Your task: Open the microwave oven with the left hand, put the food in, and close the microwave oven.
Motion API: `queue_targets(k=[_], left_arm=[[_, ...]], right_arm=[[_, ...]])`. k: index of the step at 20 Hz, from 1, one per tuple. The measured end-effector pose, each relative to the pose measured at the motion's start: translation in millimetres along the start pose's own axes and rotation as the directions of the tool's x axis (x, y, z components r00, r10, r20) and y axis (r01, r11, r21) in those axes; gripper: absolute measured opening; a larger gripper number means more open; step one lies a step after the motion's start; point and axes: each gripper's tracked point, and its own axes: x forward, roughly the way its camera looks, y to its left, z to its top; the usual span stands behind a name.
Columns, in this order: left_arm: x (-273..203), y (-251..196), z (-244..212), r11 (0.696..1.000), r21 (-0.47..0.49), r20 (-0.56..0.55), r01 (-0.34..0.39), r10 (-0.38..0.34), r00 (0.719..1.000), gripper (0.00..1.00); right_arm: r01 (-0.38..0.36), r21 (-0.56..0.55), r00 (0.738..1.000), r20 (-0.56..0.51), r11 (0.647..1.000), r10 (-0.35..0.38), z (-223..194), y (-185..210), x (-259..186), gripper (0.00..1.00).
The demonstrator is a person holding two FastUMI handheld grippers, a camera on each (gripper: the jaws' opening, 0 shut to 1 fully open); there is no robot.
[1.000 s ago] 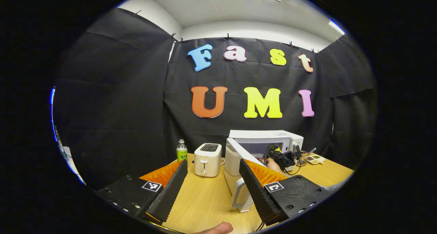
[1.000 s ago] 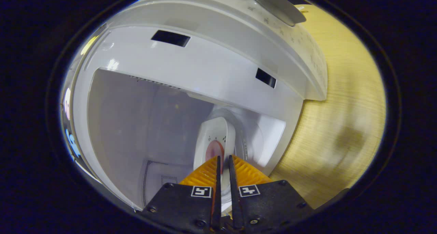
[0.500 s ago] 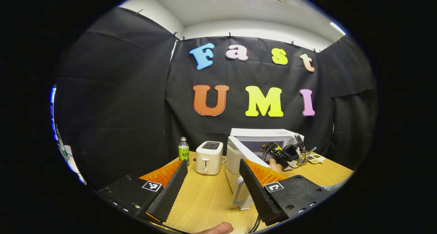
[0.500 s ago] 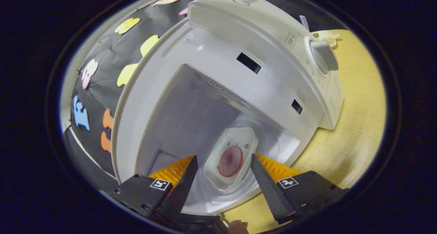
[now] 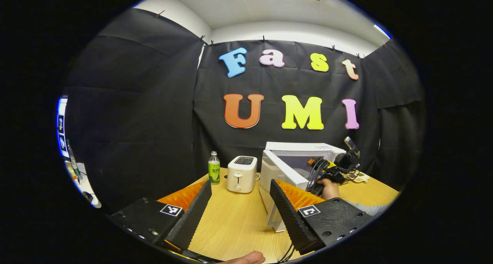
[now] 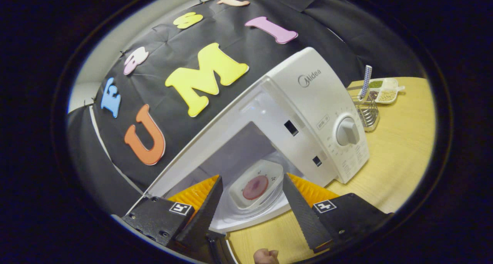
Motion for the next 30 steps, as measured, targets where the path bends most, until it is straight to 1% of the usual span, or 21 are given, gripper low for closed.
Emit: queue_targets(k=[2, 4, 7, 9, 10, 12, 14, 15, 16, 17, 18, 19, 20, 21, 22, 25, 26, 27, 28, 29, 30], left_arm=[[-5, -3, 0, 1.000, 0.000, -0.002, 0.012, -0.012, 1.000, 0.93], [-8, 2, 1, 1.000, 0.022, 0.010, -0.007, 0.006, 1.000, 0.93], [-9, 2, -2, 0.999, 0.033, 0.014, -0.030, 0.030, 0.999, 0.93], [-11, 1, -8, 0.999, 0.017, -0.005, -0.034, 0.034, 0.999, 0.93], [-12, 0, -8, 0.999, 0.010, -0.008, -0.032, 0.032, 0.999, 0.93], [-16, -2, -7, 0.999, 0.005, -0.003, -0.033, 0.033, 0.999, 0.93], [-22, -4, -3, 0.999, 0.016, 0.007, -0.033, 0.033, 0.999, 0.93], [-25, -6, -1, 0.999, 0.023, 0.014, -0.031, 0.030, 0.999, 0.93], [-26, -6, 2, 0.999, 0.028, 0.022, -0.031, 0.031, 0.999, 0.93], [-26, -6, 4, 0.999, 0.029, 0.028, -0.034, 0.033, 0.999, 0.93], [-26, -5, 4, 0.999, 0.027, 0.031, -0.035, 0.034, 0.999, 0.93], [-25, -5, 4, 0.999, 0.022, 0.033, -0.036, 0.035, 0.999, 0.93], [-25, -3, 4, 0.999, 0.015, 0.034, -0.039, 0.039, 0.999, 0.93], [-23, 0, 2, 0.999, 0.008, 0.030, -0.042, 0.042, 0.999, 0.93], [-20, 2, -1, 0.999, 0.000, 0.023, -0.048, 0.048, 0.999, 0.93], [-7, 9, -11, 0.998, -0.021, 0.004, -0.063, 0.063, 0.998, 0.93], [-1, 13, -12, 0.998, -0.023, 0.008, -0.065, 0.065, 0.998, 0.93], [4, 8, -16, 0.999, -0.013, -0.003, -0.043, 0.043, 0.999, 0.80], [8, 6, -17, 1.000, 0.002, -0.005, -0.029, 0.029, 1.000, 0.65], [13, 1, -16, 1.000, 0.029, 0.004, 0.003, -0.003, 1.000, 0.51], [16, 2, -12, 0.999, 0.053, 0.023, 0.008, -0.009, 1.000, 0.37]], right_arm=[[-0.022, -0.081, 1.000, 0.016, 0.996, 0.023, 15, -1, -20, 1.00], [-0.031, -0.159, 0.999, 0.020, 0.987, 0.034, 29, -2, -39, 1.00], [-0.035, -0.285, 0.996, 0.073, 0.958, 0.058, 61, -1, -69, 1.00], [0.043, -0.374, 0.993, 0.114, 0.926, 0.001, 79, -10, -83, 0.99], [0.062, -0.426, 0.992, 0.122, 0.903, -0.011, 82, -11, -83, 0.99], [0.114, -0.507, 0.992, 0.106, 0.854, -0.070, 74, -23, -73, 0.99], [0.098, -0.534, 0.995, 0.059, 0.840, -0.079, 54, -29, -63, 1.00], [0.103, -0.537, 0.995, 0.055, 0.837, -0.088, 49, -32, -61, 0.91], [0.104, -0.546, 0.995, 0.053, 0.831, -0.089, 48, -33, -61, 0.91], [0.110, -0.554, 0.994, 0.058, 0.825, -0.093, 47, -33, -63, 1.00], [0.119, -0.563, 0.993, 0.064, 0.818, -0.100, 47, -35, -63, 1.00], [0.113, -0.562, 0.994, 0.059, 0.819, -0.097, 47, -36, -62, 1.00], [0.099, -0.556, 0.995, 0.055, 0.825, -0.082, 47, -34, -63, 1.00], [0.100, -0.552, 0.995, 0.060, 0.827, -0.080, 50, -35, -66, 0.92], [0.099, -0.555, 0.995, 0.069, 0.826, -0.072, 57, -34, -72, 1.00], [0.076, -0.555, 0.995, 0.091, 0.828, -0.030, 76, -25, -98, 1.00], [0.057, -0.557, 0.995, 0.098, 0.828, -0.002, 86, -19, -112, 0.92], [0.042, -0.561, 0.994, 0.106, 0.826, 0.021, 96, -12, -130, 0.91], [0.025, -0.567, 0.992, 0.113, 0.824, 0.048, 107, -6, -146, 1.00], [0.006, -0.574, 0.991, 0.115, 0.819, 0.073, 117, -1, -163, 1.00], [-0.008, -0.585, 0.989, 0.117, 0.811, 0.095, 129, 4, -181, 1.00]])
